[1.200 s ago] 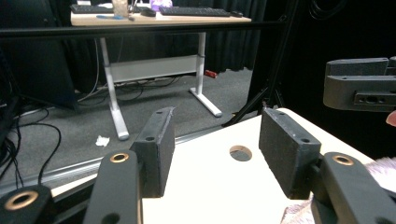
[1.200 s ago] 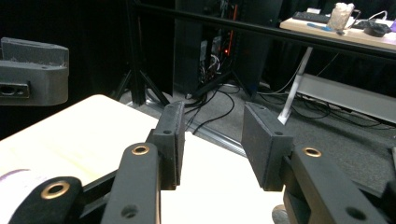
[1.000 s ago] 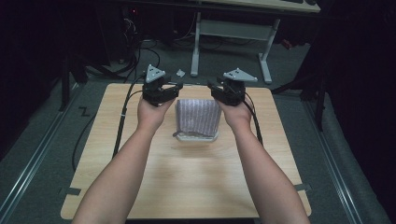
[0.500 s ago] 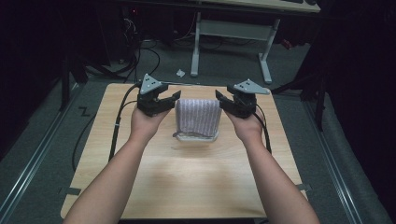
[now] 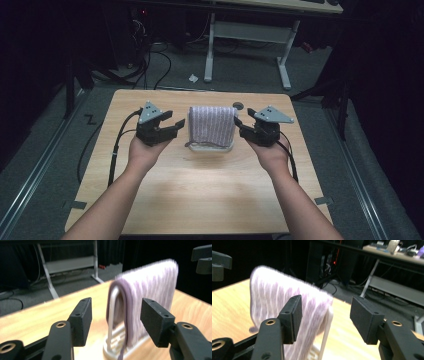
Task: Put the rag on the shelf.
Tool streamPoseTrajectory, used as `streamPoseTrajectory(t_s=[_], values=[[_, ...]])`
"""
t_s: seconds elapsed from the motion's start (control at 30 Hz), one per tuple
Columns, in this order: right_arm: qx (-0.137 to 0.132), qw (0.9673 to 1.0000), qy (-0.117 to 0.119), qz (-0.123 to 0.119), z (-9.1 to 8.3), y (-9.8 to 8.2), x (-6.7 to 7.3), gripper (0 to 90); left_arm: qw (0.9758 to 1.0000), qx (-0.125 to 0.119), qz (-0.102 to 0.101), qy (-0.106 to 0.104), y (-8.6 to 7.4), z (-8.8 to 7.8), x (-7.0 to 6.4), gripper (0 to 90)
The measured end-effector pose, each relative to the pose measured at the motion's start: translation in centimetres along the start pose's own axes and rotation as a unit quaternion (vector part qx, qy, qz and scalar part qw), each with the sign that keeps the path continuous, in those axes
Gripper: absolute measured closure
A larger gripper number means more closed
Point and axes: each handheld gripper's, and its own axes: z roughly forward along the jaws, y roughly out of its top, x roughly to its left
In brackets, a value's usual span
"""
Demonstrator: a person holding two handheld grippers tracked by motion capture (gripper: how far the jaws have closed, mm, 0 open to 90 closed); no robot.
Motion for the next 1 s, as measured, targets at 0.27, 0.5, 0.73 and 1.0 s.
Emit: streamPoseTrajectory(t_s=[0.27, 0.5, 0.73, 1.0], values=[[0.031, 0.9993, 0.018, -0.001, -0.1, -3.9, 1.5, 42.1, 0.9983, 0.046, -0.010, -0.034, -4.3, 0.4, -1.3, 43.7], [0.045, 0.9980, 0.041, 0.017, -0.8, -7.3, 3.3, 41.5, 0.9956, 0.075, -0.026, -0.049, -8.9, -0.4, -2.6, 42.7], [0.086, 0.9953, 0.042, 0.016, -1.6, -11.3, 5.3, 39.7, 0.9894, 0.128, -0.021, -0.066, -12.8, -2.9, -3.8, 42.0], [0.100, 0.9940, 0.030, 0.034, -5.4, -16.1, 6.1, 41.0, 0.9881, 0.136, -0.061, -0.040, -16.2, -6.7, -2.8, 41.5]])
